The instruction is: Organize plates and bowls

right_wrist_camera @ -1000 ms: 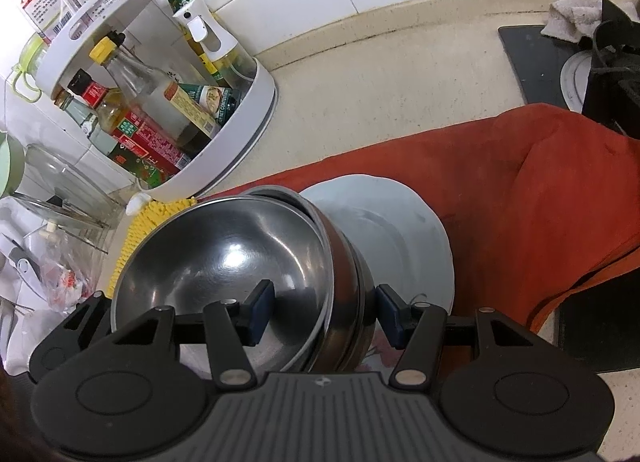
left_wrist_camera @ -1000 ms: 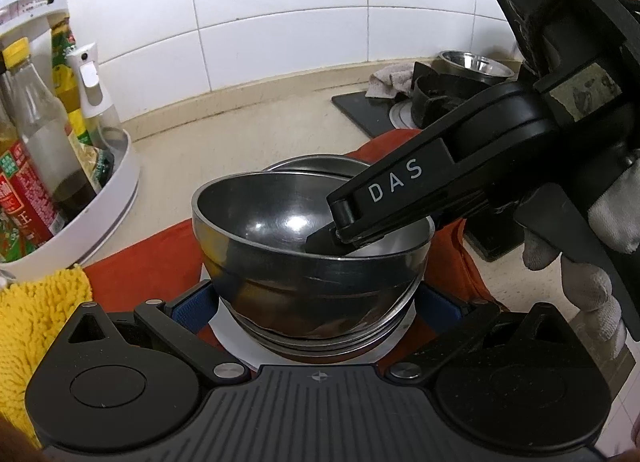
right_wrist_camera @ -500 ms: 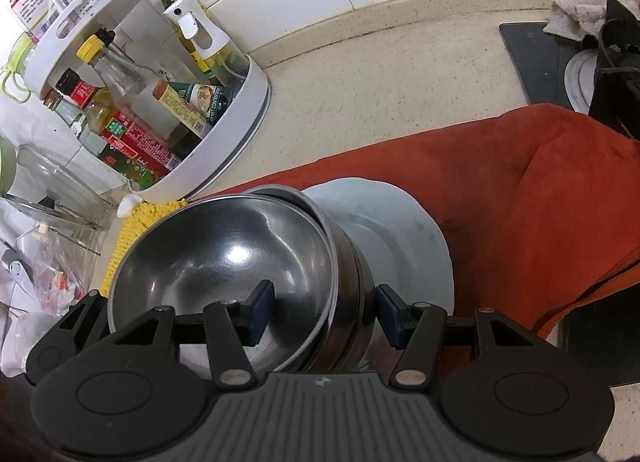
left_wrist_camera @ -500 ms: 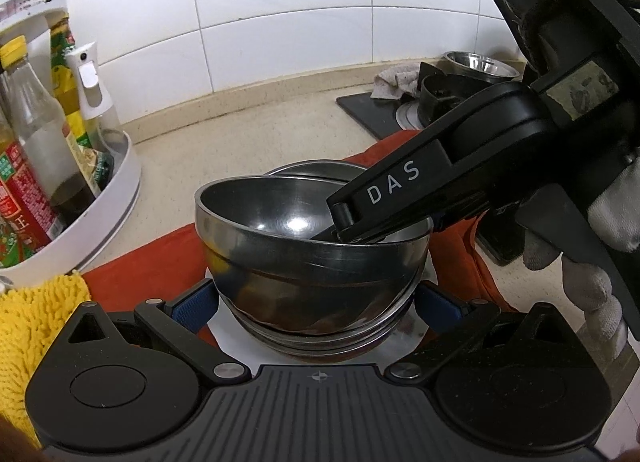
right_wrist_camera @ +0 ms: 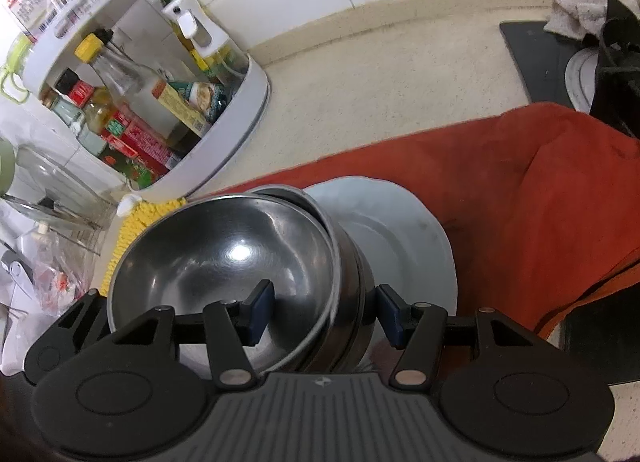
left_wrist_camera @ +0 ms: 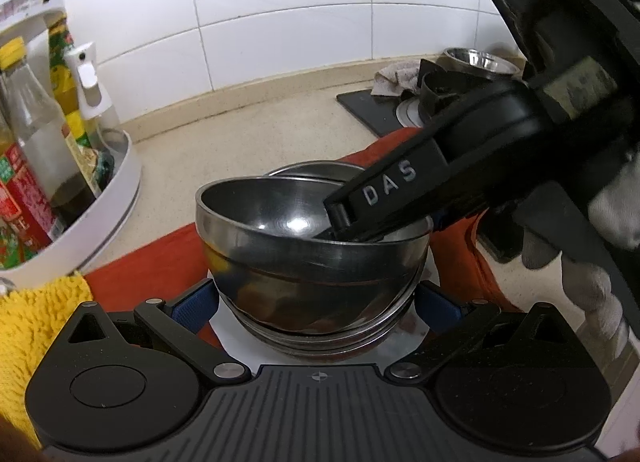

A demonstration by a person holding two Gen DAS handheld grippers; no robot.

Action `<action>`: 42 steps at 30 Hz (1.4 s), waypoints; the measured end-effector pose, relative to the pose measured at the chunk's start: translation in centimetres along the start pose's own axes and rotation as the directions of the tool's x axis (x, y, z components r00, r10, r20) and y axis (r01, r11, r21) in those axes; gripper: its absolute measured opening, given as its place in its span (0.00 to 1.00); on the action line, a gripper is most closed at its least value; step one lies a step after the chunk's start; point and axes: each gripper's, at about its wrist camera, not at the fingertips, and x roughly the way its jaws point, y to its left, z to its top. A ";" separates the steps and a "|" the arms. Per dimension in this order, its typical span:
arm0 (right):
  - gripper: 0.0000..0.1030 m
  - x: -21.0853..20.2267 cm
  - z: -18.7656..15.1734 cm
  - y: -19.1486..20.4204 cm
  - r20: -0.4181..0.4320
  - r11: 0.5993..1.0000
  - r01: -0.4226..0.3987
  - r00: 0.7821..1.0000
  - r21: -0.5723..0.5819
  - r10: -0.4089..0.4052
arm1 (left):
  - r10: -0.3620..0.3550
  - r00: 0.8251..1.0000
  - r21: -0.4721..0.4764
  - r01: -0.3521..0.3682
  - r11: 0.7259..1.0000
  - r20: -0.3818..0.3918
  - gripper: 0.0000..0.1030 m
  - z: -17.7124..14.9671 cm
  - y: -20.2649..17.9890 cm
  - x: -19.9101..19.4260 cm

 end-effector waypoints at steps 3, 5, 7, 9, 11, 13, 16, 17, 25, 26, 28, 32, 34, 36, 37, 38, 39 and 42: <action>0.51 0.0 -0.1 0.0 0.015 1.000 0.002 1.000 -0.002 -0.002 | -0.001 1.000 -0.007 0.001 1.000 -0.003 1.00 0.0 0.1 0.0; 0.51 0.0 -0.2 -0.1 0.019 1.000 -0.001 1.000 0.003 0.001 | 0.000 1.000 0.000 0.000 1.000 -0.004 1.00 0.0 0.1 -0.1; 0.51 -0.6 -0.3 0.2 0.056 0.999 0.026 0.998 -0.022 -0.025 | 0.006 1.000 0.008 -0.006 1.000 0.001 1.00 -0.2 0.0 -0.3; 0.52 -1.4 -0.3 0.6 0.100 0.997 0.057 0.994 -0.057 -0.051 | 0.014 1.000 0.011 -0.014 1.000 0.004 1.00 -0.3 -0.1 -0.5; 0.52 -2.1 -0.1 0.7 0.131 0.995 0.076 0.989 -0.069 -0.066 | 0.018 1.000 0.008 -0.018 1.000 0.005 1.00 -0.4 0.0 -0.7; 0.53 -2.7 -0.1 0.6 0.154 0.993 0.092 0.985 -0.074 -0.080 | 0.019 1.000 -0.001 -0.019 1.000 0.005 1.00 -0.5 0.4 -1.1; 0.53 -3.2 -0.2 0.6 0.177 0.990 0.119 0.979 -0.079 -0.103 | 0.027 0.999 -0.019 -0.027 0.999 0.036 0.99 -0.9 1.3 -2.5; 0.53 -3.4 -0.3 0.6 0.187 0.988 0.130 0.976 -0.081 -0.113 | 0.031 0.998 -0.035 -0.029 0.999 0.058 0.99 -1.1 1.9 -3.3; 0.53 -3.6 -1.1 1.9 0.213 0.976 0.168 0.968 -0.138 -0.136 | 0.038 0.993 -0.115 -0.025 0.993 0.113 0.96 -0.6 3.0 -4.2; 0.53 -3.6 -1.1 2.0 0.217 0.976 0.168 0.967 -0.139 -0.136 | 0.023 0.993 -0.109 -0.010 0.994 0.117 0.97 -0.8 3.0 -4.4; 0.53 -3.7 -1.4 2.4 0.235 0.969 0.189 0.960 -0.156 -0.150 | 0.012 0.992 -0.094 0.000 0.996 0.127 0.97 -1.5 3.1 -5.2; 0.53 -4.1 -2.2 2.7 0.282 0.948 0.248 0.941 -0.197 -0.188 | -0.012 0.981 -0.176 0.047 0.983 0.195 0.97 -1.4 5.0 -7.3; 0.53 -4.6 -2.3 2.7 0.287 0.951 0.244 0.940 -0.191 -0.184 | 0.007 0.978 -0.213 0.039 0.976 0.211 0.97 -1.2 5.5 -7.7; 0.53 -5.4 -2.5 2.8 0.307 0.952 0.243 0.935 -0.187 -0.178 | 0.055 0.973 -0.241 0.001 0.970 0.224 0.98 -1.3 5.7 -7.9; 0.53 -5.9 -2.8 3.0 0.321 0.949 0.248 0.931 -0.197 -0.177 | 0.072 0.973 -0.253 -0.014 0.967 0.221 0.98 -1.4 5.7 -7.8; 0.53 -6.4 -3.1 3.2 0.333 0.946 0.256 0.926 -0.201 -0.179 | 0.076 0.973 -0.264 -0.017 0.964 0.216 0.98 -1.5 5.6 -7.7; 0.53 -6.8 -3.5 3.4 0.344 0.943 0.262 0.921 -0.204 -0.182 | 0.070 0.975 -0.273 -0.010 0.962 0.213 0.98 -1.7 5.6 -7.6; 0.54 -8.0 -4.9 4.0 0.375 0.938 0.275 0.909 -0.211 -0.182 | 0.074 0.977 -0.302 -0.010 0.953 0.201 0.98 -2.2 5.4 -7.6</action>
